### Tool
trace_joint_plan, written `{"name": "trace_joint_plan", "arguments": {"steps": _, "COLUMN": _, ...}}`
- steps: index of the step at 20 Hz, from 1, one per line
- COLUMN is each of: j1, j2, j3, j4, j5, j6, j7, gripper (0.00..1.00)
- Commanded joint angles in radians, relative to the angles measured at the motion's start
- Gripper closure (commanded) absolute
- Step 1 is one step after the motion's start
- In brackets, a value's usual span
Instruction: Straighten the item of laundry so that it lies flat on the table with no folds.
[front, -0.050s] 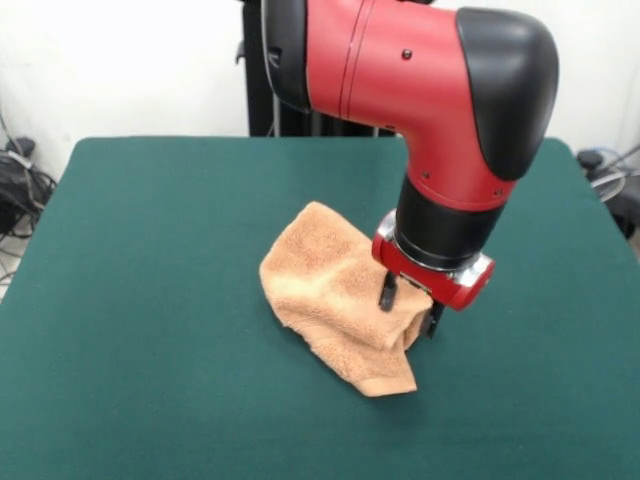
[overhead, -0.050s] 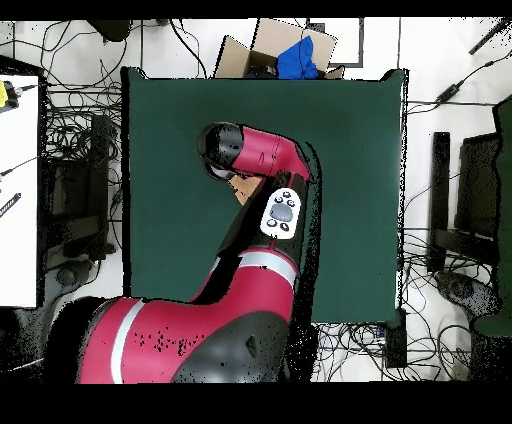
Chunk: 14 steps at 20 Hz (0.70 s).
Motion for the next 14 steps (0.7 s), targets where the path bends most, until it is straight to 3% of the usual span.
{"name": "trace_joint_plan", "arguments": {"steps": 1, "j1": 0.006, "j2": 0.048, "j3": 0.050, "j4": 0.036, "j5": 0.006, "j6": -0.073, "j7": 0.187, "gripper": 1.00}}
{"name": "trace_joint_plan", "arguments": {"steps": 14, "j1": 0.008, "j2": 0.036, "j3": 0.050, "j4": 0.060, "j5": -0.001, "j6": -0.081, "j7": 0.175, "gripper": 1.00}}
